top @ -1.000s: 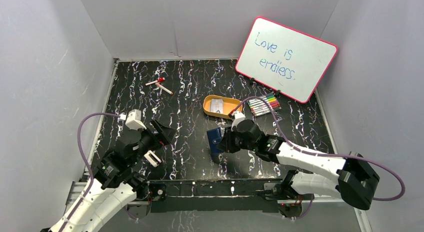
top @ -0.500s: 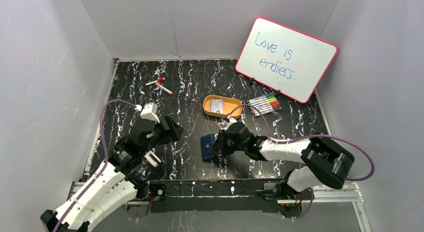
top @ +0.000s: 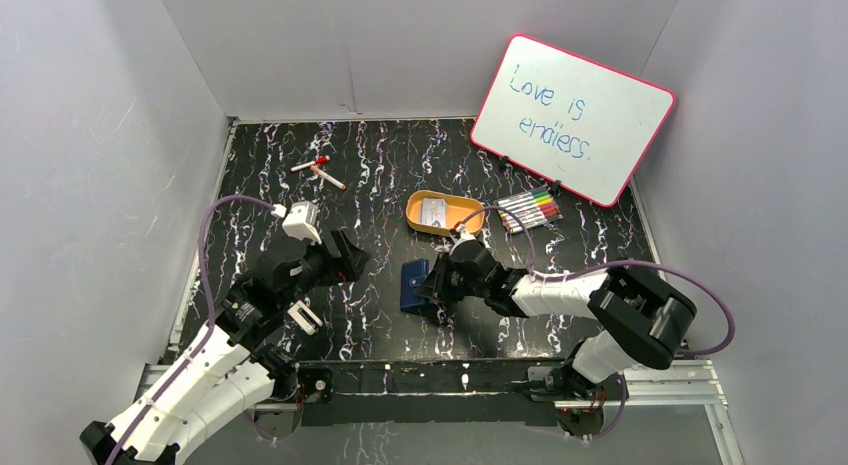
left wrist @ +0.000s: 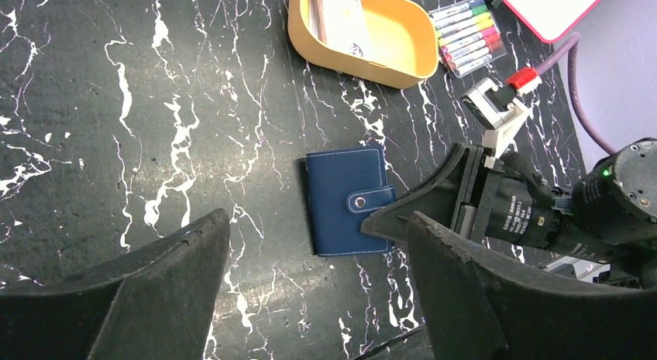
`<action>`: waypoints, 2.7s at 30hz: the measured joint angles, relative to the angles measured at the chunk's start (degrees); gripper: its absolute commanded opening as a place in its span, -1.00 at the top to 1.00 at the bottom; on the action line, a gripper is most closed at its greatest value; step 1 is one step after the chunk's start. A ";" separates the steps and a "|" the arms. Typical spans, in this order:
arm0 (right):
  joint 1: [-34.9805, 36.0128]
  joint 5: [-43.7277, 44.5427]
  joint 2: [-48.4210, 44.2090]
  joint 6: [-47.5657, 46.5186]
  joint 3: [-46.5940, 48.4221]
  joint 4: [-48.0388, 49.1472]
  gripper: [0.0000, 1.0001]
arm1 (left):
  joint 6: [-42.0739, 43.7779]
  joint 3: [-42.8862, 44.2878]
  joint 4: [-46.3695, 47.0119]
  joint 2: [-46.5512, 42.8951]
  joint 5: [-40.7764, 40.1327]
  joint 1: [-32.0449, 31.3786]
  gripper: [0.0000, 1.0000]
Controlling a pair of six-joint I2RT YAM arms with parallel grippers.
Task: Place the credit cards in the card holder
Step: Place the card holder at the center of the board.
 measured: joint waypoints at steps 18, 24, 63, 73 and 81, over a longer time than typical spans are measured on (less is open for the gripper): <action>-1.86 -0.52 1.22 -4.48 2.40 -1.84 0.74 | 7.89 3.65 -0.15 0.22 -2.51 0.00 -0.57; -1.88 -0.79 1.22 -4.59 2.40 -1.84 0.63 | 8.26 2.34 0.15 -0.70 -2.84 0.00 -0.57; -2.21 0.92 0.00 -6.29 1.16 -7.63 0.02 | 9.09 2.34 0.72 -0.02 -3.13 0.00 -0.56; -2.82 2.25 -3.04 -6.32 -1.57 -8.07 0.00 | 9.07 2.34 0.72 -0.02 -3.13 0.00 -0.56; -2.86 2.45 -3.69 -6.36 -1.81 -8.41 -0.01 | 9.07 2.34 0.72 0.00 -3.17 0.00 -0.56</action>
